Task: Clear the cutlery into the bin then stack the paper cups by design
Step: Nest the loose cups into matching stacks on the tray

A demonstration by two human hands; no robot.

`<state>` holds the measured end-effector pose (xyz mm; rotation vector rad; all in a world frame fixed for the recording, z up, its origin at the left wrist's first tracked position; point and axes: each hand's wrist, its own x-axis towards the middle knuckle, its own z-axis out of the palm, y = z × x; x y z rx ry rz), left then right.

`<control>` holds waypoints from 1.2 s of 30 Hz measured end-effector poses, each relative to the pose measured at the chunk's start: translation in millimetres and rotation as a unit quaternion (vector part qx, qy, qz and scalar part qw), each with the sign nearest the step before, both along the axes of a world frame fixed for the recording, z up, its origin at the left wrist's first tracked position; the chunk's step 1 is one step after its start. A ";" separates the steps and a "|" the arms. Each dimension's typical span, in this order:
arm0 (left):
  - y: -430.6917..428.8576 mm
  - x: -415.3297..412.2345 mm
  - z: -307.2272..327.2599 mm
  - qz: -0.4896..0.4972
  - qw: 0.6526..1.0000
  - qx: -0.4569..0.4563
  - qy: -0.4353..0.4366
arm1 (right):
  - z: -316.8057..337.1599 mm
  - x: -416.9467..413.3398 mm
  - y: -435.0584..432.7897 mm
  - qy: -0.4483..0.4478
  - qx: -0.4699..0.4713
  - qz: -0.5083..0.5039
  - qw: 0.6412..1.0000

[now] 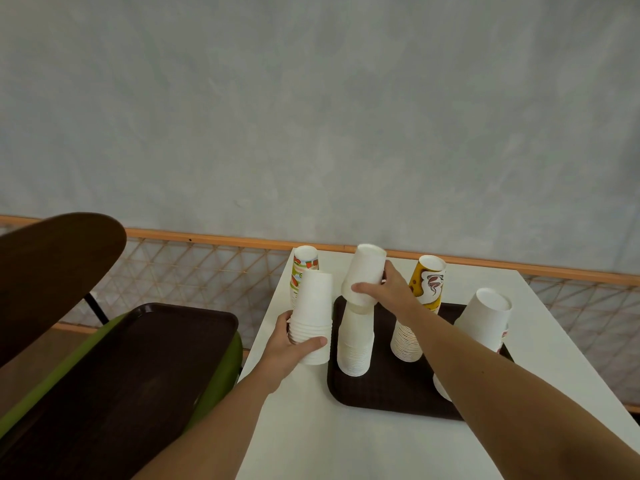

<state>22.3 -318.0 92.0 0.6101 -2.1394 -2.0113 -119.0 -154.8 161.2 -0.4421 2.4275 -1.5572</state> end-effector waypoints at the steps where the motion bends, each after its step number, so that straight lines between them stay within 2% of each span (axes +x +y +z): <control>1: 0.2 -0.1 0.3 0.002 1.000 0.001 0.001 | -4.6 1.7 0.9 -0.004 0.017 0.004 1.000; 9: 0.2 -1.8 5.3 0.002 1.000 0.011 0.006 | -14.5 10.3 4.1 -0.025 0.064 0.036 0.997; 19: 1.9 -7.9 7.3 0.006 1.000 0.021 0.018 | 19.6 16.4 -15.0 0.061 -0.047 0.054 0.996; 24: 3.8 -11.1 10.1 0.002 0.999 0.031 0.033 | 17.9 21.2 -28.9 -0.032 0.007 0.133 0.991; 27: 4.6 -12.1 13.1 -0.010 0.999 0.029 0.039 | 11.8 21.2 -33.8 -0.055 0.034 0.162 0.985; 31: 7.2 -11.0 19.4 -0.029 0.999 0.018 0.041 | 9.2 24.9 -37.0 -0.081 0.022 0.193 0.978; 36: 8.3 -8.8 23.3 -0.040 0.998 0.023 0.043 | 9.7 22.6 -34.7 -0.086 -0.002 0.186 0.979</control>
